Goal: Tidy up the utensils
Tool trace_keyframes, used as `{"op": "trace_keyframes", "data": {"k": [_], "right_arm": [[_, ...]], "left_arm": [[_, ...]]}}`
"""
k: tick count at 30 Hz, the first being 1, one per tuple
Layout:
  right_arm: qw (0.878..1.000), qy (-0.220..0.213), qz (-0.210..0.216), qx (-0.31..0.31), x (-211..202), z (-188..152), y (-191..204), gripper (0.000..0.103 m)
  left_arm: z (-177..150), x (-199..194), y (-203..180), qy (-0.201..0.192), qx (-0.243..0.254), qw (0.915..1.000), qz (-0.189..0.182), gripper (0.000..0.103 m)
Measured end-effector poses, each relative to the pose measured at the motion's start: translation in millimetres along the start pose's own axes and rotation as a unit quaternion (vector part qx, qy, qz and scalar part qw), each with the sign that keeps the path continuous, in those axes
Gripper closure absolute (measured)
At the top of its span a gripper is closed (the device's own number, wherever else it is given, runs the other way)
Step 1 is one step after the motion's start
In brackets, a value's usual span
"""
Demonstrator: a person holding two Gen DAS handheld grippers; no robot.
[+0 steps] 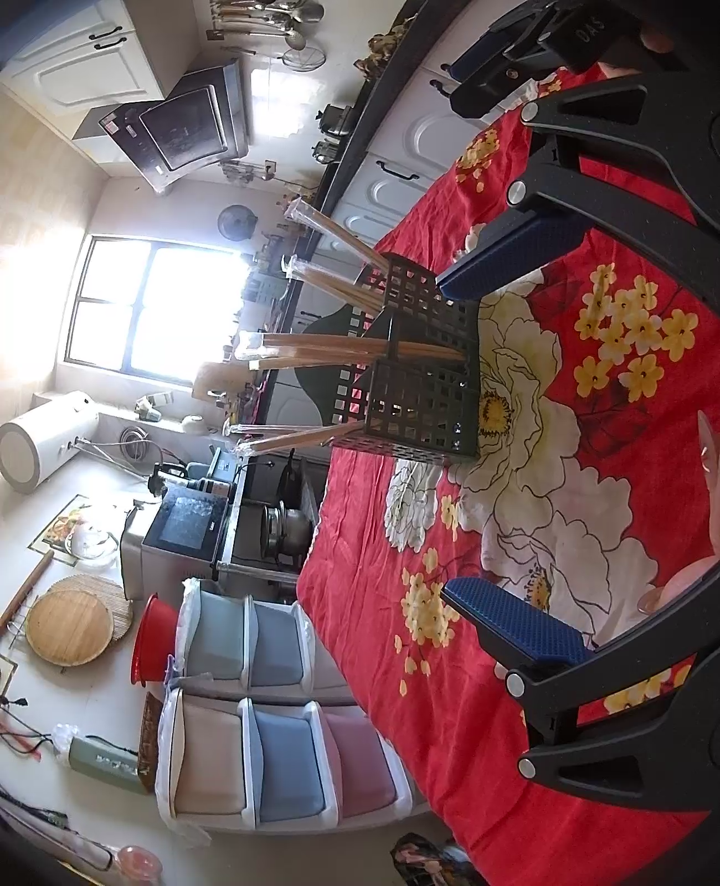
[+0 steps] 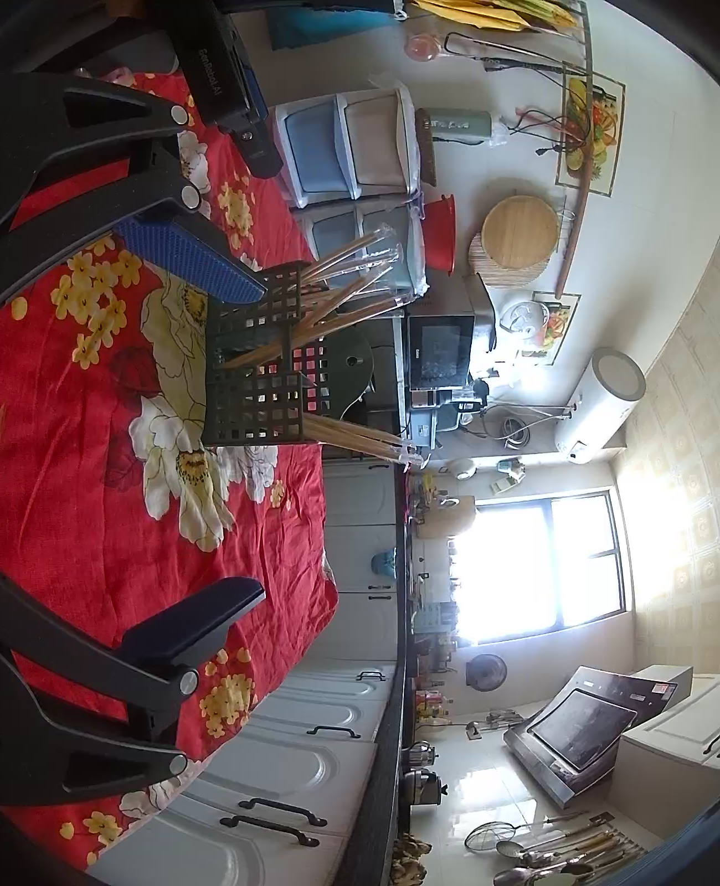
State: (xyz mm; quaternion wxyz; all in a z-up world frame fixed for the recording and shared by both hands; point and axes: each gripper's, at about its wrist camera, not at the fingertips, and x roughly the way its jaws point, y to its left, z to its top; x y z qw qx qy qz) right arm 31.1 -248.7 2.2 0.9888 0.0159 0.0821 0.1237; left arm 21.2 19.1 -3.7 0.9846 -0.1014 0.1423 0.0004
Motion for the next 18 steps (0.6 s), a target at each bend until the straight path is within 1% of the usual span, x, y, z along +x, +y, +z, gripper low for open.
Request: {"op": "trace_keyframes", "data": {"k": [18], "right_arm": [[1.0,0.001,0.0,-0.001,-0.1,0.3,-0.2,0.006]], "left_arm": [[0.9,-2.6,0.8,-0.002,0.003,1.0,0.0,0.011]]}}
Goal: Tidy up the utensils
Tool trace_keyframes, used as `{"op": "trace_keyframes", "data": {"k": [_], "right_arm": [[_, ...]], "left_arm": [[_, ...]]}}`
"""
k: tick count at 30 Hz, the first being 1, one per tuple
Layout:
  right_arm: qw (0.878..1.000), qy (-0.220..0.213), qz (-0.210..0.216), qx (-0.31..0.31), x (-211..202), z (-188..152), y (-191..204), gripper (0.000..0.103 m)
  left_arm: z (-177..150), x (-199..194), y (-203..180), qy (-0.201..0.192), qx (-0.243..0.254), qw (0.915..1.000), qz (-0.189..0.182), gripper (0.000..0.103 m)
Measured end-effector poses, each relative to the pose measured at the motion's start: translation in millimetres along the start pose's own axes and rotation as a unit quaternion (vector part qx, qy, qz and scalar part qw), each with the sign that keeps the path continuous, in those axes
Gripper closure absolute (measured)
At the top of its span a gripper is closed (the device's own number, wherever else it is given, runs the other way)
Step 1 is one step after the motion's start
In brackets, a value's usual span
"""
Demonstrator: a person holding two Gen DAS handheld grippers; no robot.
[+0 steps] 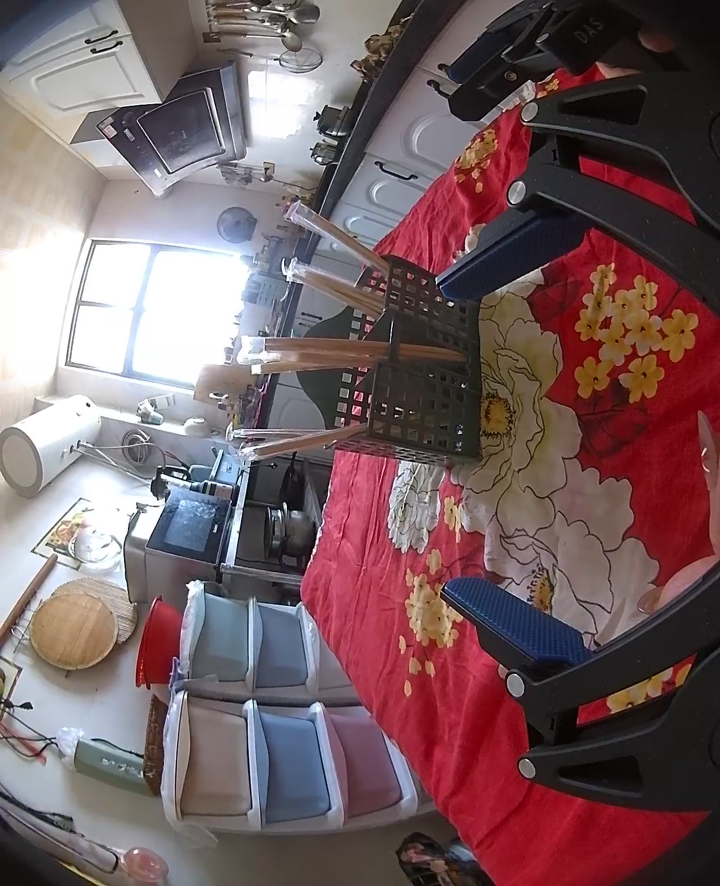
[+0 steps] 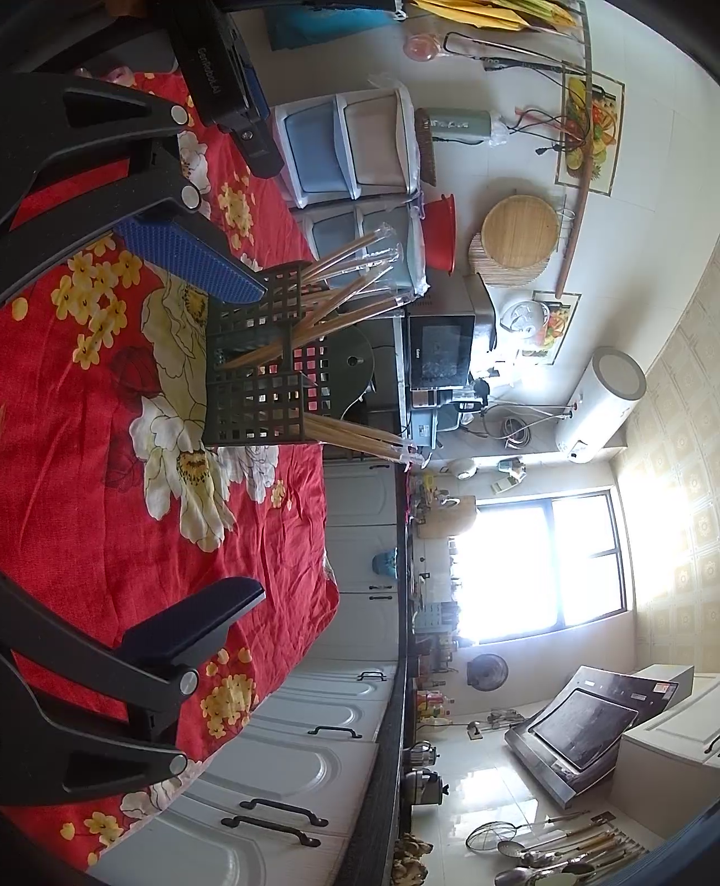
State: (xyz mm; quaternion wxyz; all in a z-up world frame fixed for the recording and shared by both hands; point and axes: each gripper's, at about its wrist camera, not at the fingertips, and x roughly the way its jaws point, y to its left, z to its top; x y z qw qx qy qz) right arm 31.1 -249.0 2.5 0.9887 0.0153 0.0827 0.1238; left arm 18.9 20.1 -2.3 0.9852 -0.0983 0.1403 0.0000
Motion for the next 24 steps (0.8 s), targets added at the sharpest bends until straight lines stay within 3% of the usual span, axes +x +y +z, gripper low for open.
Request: {"op": "trace_keyframes", "data": {"k": [24], "right_arm": [[1.0,0.0,-0.001,0.001,-0.1,-1.1,0.1,0.006]], "left_arm": [[0.5,-0.1,-1.0,-0.001,0.002,1.0,0.001,0.011]]}}
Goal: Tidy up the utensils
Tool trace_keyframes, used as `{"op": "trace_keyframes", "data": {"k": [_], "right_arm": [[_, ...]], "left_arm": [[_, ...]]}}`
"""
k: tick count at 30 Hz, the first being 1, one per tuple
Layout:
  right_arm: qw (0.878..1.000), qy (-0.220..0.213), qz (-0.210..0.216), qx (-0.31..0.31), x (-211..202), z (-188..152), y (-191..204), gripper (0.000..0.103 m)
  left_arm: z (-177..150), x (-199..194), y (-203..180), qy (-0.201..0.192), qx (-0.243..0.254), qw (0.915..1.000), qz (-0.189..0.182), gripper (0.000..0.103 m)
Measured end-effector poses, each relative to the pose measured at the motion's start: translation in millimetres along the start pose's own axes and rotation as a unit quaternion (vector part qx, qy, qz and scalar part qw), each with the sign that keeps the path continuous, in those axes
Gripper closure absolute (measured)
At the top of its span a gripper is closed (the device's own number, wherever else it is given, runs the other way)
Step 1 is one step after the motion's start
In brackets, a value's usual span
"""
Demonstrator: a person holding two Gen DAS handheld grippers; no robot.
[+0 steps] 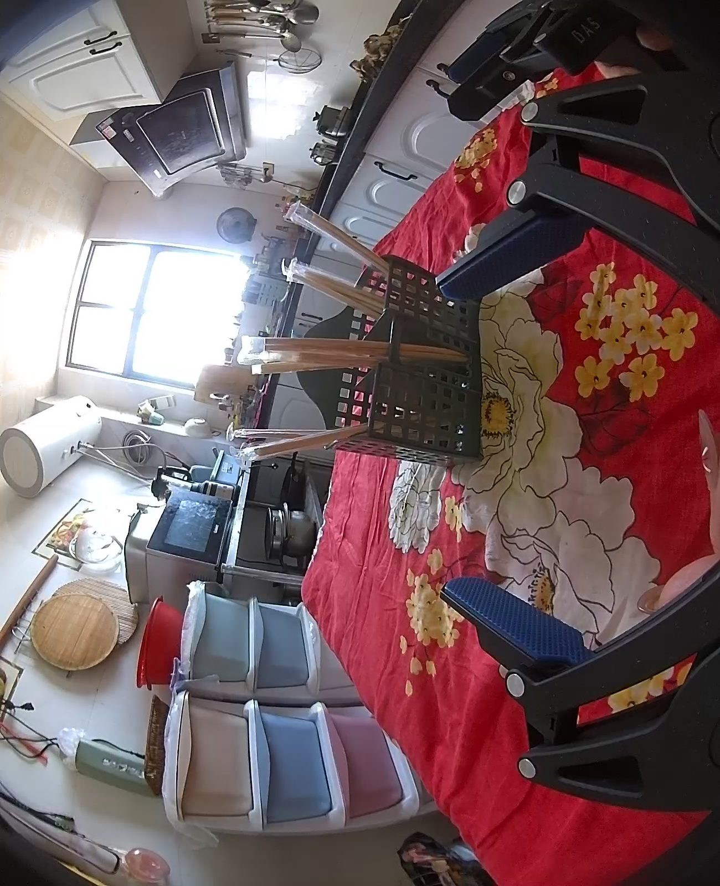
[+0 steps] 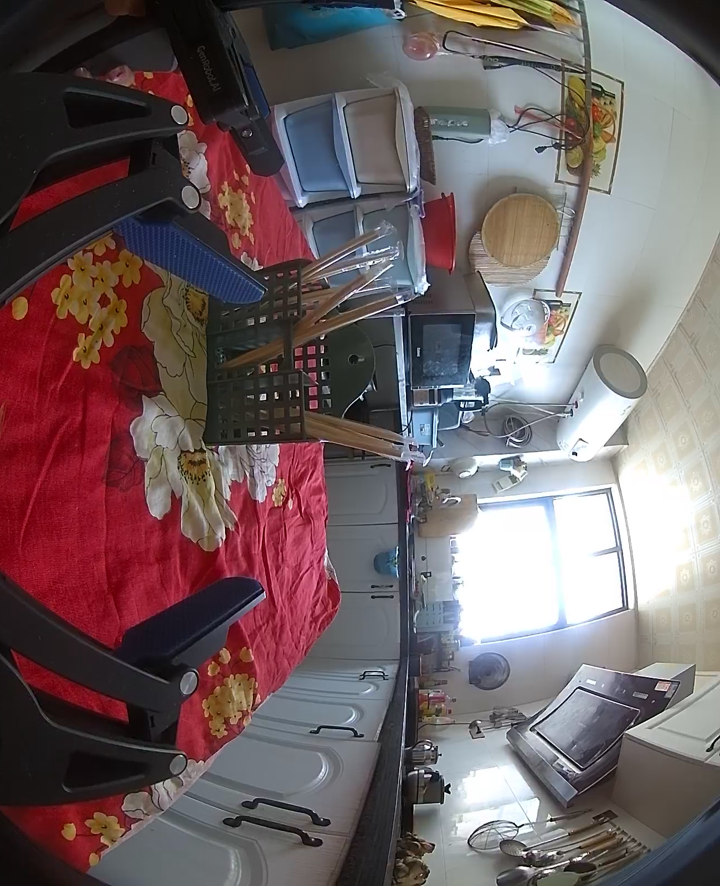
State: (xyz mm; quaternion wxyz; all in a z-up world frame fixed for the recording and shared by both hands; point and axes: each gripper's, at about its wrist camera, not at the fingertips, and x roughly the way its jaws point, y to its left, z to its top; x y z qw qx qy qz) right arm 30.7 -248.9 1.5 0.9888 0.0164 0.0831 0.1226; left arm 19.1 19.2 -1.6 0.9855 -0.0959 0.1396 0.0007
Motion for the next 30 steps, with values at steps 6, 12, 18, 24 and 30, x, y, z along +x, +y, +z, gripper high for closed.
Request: {"op": "trace_keyframes", "data": {"k": [6,12,18,24,30], "right_arm": [[1.0,0.0,0.0,0.001,0,0,0,0.006],[1.0,0.001,-0.001,0.001,0,0,-1,0.006],[1.0,0.003,-0.005,0.006,0,0,-1,0.006],[0.999,0.023,-0.027,0.03,2,13,-16,0.006],[0.984,0.149,-0.091,0.027,54,39,-64,0.006]], "left_arm": [[0,0,0,-0.001,0.0,1.0,0.0,0.011],[0,1,0,0.004,0.0,1.0,-0.003,0.011],[2,6,5,0.014,-0.004,0.9999,-0.003,0.011],[10,10,16,0.029,-0.014,0.9993,0.021,0.011],[50,41,66,0.119,-0.011,0.9908,0.064,0.011]]}}
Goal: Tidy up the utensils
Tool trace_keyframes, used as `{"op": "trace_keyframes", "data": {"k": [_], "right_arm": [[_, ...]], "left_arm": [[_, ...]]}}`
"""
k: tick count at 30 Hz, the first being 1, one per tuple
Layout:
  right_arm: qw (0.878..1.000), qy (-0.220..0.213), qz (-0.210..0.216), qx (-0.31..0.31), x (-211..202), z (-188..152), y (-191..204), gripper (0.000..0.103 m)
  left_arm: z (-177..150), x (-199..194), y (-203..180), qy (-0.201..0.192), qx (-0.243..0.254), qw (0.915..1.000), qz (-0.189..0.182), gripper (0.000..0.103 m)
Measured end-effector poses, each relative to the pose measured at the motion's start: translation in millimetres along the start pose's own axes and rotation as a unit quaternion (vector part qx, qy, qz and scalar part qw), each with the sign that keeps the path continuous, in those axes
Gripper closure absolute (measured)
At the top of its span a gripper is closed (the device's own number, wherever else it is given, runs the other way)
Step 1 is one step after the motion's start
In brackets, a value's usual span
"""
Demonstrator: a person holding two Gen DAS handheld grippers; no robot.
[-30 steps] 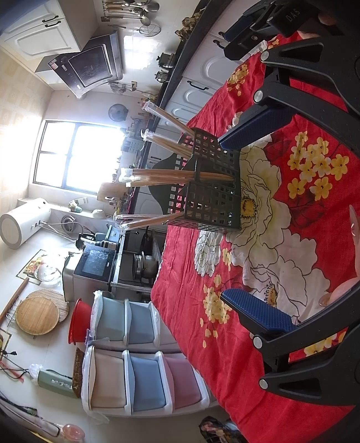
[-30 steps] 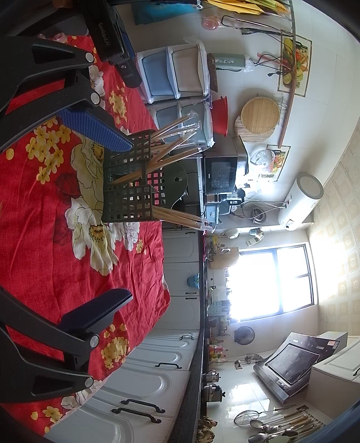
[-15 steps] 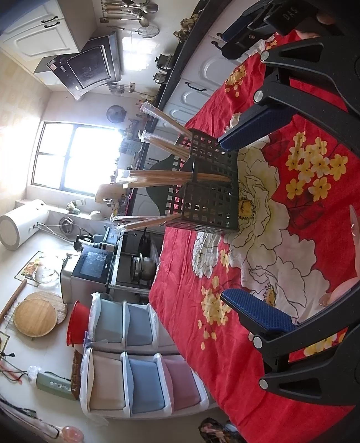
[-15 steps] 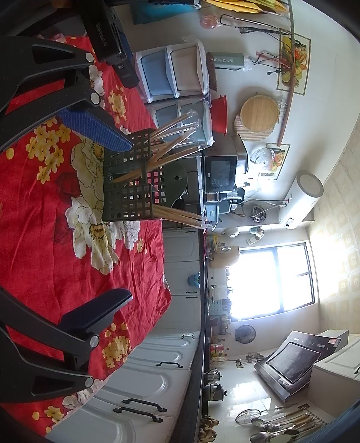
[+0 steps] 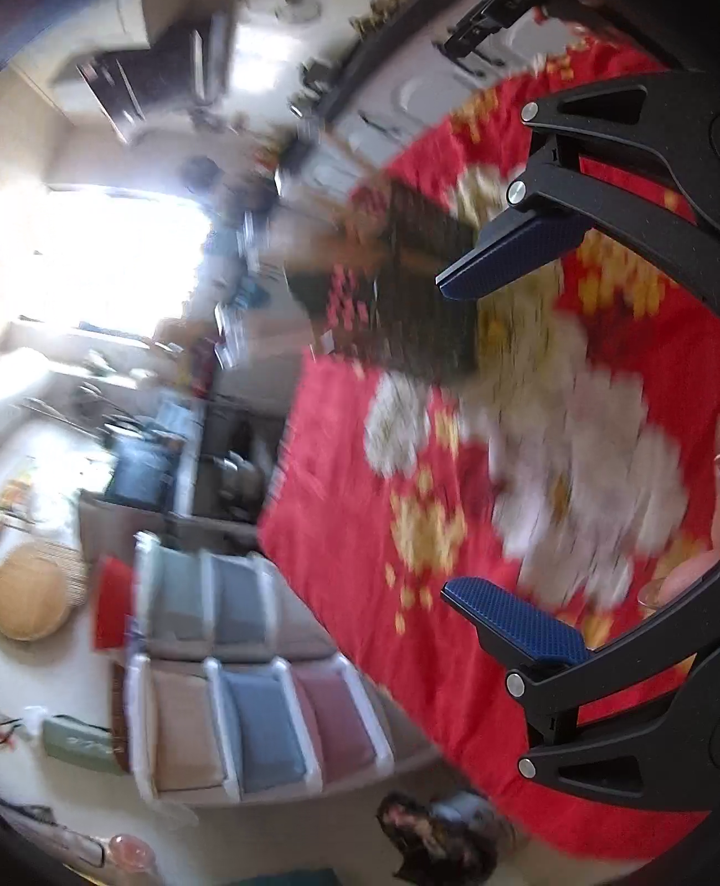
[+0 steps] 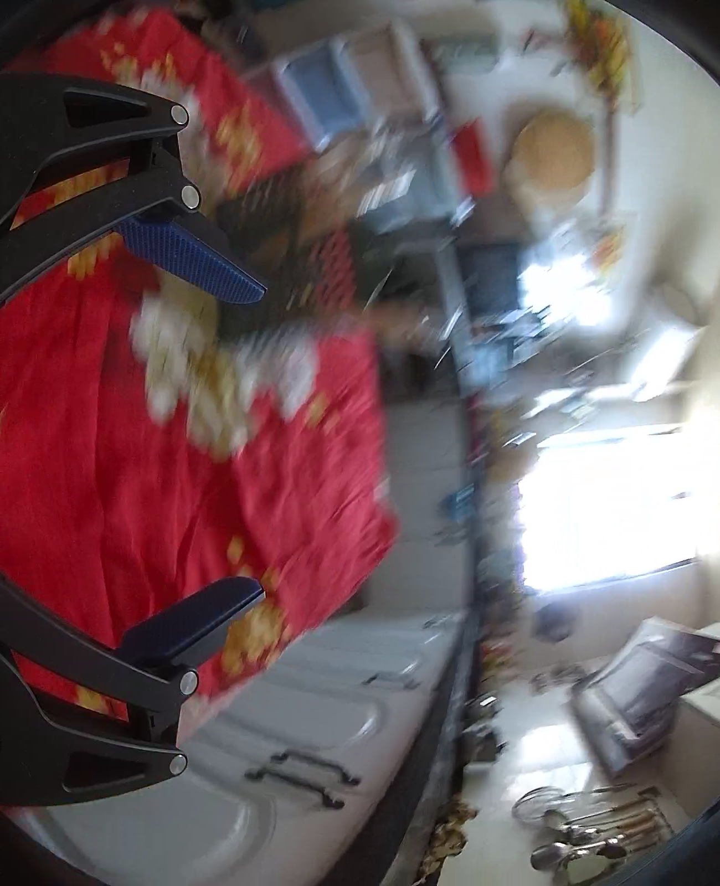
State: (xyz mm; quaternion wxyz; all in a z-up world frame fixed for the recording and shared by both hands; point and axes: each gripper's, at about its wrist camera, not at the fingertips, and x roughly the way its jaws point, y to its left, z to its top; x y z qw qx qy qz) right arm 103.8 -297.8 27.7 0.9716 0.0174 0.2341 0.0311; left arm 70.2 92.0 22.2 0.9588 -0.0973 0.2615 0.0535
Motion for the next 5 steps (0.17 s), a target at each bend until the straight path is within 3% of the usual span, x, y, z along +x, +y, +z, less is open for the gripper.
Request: {"op": "trace_keyframes", "data": {"k": [1,5], "right_arm": [[1.0,0.027,-0.008,-0.005,13,4,-5,0.006],[0.983,0.171,-0.068,-0.019,102,2,-36,0.006]], "left_arm": [[10,15,11,0.034,0.002,0.9992,0.018,0.011],[28,81,48,0.098,0.002,0.9909,0.092,0.011]]}}
